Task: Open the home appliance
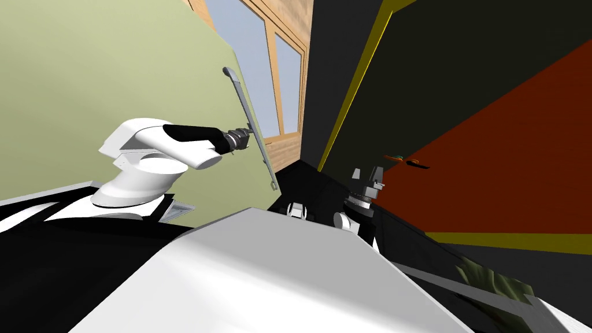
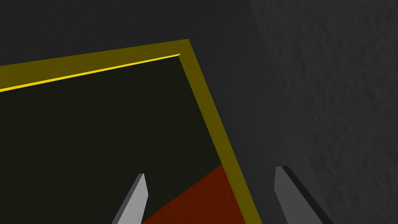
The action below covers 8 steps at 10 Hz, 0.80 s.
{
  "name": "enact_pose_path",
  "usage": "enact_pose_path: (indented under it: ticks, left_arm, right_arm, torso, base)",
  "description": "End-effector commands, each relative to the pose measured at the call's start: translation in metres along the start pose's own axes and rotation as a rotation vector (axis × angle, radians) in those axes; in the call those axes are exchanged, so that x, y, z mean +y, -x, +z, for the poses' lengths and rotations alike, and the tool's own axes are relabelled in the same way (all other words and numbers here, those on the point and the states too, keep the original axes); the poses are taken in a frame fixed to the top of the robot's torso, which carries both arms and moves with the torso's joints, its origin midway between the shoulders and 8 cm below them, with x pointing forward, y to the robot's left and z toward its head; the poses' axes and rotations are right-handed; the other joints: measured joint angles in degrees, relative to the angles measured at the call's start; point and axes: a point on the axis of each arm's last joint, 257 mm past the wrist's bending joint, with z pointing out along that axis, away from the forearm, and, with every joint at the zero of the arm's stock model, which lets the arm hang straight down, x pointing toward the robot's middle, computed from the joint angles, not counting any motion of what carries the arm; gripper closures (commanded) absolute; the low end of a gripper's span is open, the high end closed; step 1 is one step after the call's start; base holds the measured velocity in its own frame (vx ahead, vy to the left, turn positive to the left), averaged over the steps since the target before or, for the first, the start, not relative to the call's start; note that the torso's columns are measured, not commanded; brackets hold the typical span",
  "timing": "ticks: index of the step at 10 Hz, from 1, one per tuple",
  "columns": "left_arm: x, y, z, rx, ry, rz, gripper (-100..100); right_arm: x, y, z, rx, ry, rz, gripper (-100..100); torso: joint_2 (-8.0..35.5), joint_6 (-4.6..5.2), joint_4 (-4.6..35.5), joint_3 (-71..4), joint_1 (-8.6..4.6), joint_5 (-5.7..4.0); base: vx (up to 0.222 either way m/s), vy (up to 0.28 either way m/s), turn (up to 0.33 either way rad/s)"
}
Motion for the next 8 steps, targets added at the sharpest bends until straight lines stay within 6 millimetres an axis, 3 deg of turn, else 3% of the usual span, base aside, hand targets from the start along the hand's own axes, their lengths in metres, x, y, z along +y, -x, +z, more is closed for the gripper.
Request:
enact_pose_path:
  ticks: [1, 4, 7, 8]
  left_arm:
    - [-0.012, -0.004, -0.013, -0.005, -0.006, 0.032, -100]
    - [-0.024, -0.015, -0.027, 0.007, -0.032, 0.07, -100]
    - [-0.01, -0.009, -0.01, 0.001, -0.003, 0.046, -100]
    - [-0.008, -0.014, -0.013, 0.011, 0.003, 0.052, -100]
  right_arm:
    - [0.0, 0.0, 0.0, 0.0, 0.0, 0.0, 0]
    - [0.0, 0.0, 0.0, 0.0, 0.0, 0.0, 0]
    - [0.0, 0.0, 0.0, 0.0, 0.0, 0.0, 0]
    - [0.0, 0.0, 0.0, 0.0, 0.0, 0.0, 0]
  torso:
    - [-0.17, 0.09, 0.01, -0.16, -0.08, -0.09]
    - [-0.34, 0.36, -0.07, -0.29, -0.55, -0.31]
    - [-0.47, 0.22, -0.19, -0.34, -0.22, -0.1]
    - [-0.74, 0.24, -0.25, -0.58, 0.08, -0.03]
  base:
    - [0.039, 0.034, -0.093]
    - [0.023, 0.033, -0.047]
    - [0.02, 0.024, 0.008]
    - [-0.003, 0.009, 0.021]
